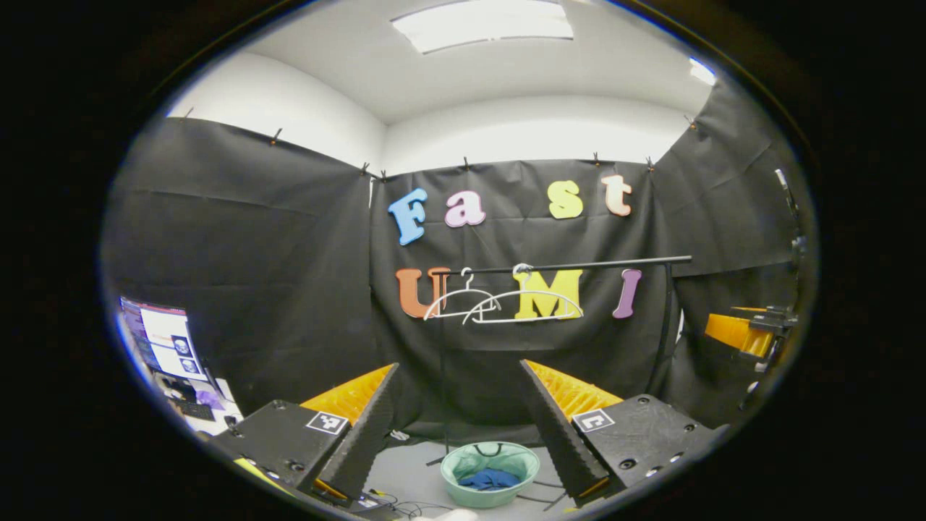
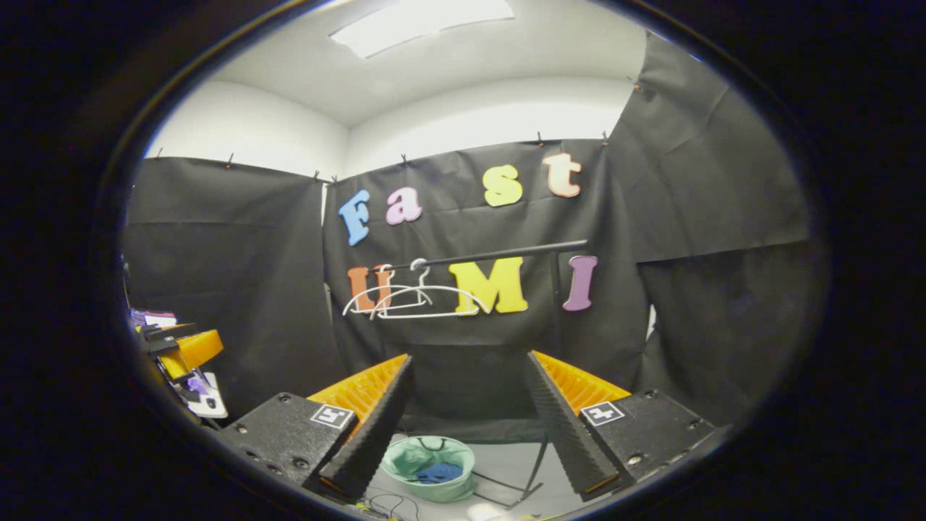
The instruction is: Grasp the clothes on the hanger with both hands and then place them into the laundry hamper below.
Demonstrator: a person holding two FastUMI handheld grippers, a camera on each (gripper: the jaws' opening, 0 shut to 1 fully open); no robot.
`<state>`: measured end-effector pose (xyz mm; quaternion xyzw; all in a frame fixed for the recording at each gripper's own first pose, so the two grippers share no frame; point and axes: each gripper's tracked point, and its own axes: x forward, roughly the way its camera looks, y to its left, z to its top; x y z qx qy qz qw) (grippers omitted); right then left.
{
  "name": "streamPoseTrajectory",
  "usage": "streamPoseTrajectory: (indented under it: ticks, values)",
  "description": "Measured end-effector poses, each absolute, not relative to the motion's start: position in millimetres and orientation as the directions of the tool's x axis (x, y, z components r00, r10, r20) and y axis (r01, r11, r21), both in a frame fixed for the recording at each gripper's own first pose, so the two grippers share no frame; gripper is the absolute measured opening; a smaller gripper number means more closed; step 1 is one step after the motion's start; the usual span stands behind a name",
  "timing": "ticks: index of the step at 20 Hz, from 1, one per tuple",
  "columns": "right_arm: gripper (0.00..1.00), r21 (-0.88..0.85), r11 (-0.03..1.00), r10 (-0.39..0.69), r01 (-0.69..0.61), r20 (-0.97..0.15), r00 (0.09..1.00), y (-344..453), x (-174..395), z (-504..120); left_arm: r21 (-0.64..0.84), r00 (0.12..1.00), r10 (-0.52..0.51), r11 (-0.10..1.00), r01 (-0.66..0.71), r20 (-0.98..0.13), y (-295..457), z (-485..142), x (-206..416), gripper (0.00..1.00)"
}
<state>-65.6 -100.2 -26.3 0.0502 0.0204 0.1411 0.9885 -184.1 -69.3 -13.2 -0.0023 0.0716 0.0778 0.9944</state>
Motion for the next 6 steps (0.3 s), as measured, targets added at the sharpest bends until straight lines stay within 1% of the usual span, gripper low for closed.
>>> streamPoseTrajectory:
  ticks: [1,2,3,4,5,6]
  values:
    - [0.96,0.097,0.958,0.273,-0.270,-0.015,0.962,-100,-72,-23,-0.002,0.976,0.169,0.985,-0.171,-0.140,-63,-13,-187,1.00]
    - [0.99,0.092,0.962,0.259,-0.257,-0.006,0.966,-99,-72,-20,-0.012,0.976,0.172,0.984,-0.175,-0.134,-58,-9,-188,1.00]
    - [0.96,0.091,0.964,0.250,-0.249,-0.008,0.968,-101,-75,-22,-0.025,0.976,0.168,0.985,-0.173,-0.139,-57,-7,-189,1.00]
    - [0.99,0.100,0.965,0.245,-0.243,-0.016,0.969,-100,-79,-23,-0.031,0.977,0.159,0.986,-0.165,-0.141,-56,-6,-190,1.00]
    - [0.99,0.110,0.963,0.251,-0.248,-0.017,0.968,-98,-85,-21,-0.026,0.979,0.154,0.987,-0.159,-0.134,-54,-2,-190,1.00]
    - [0.96,0.119,0.961,0.254,-0.251,-0.015,0.967,-95,-90,-18,-0.014,0.980,0.157,0.987,-0.160,-0.122,-49,3,-189,1.00]
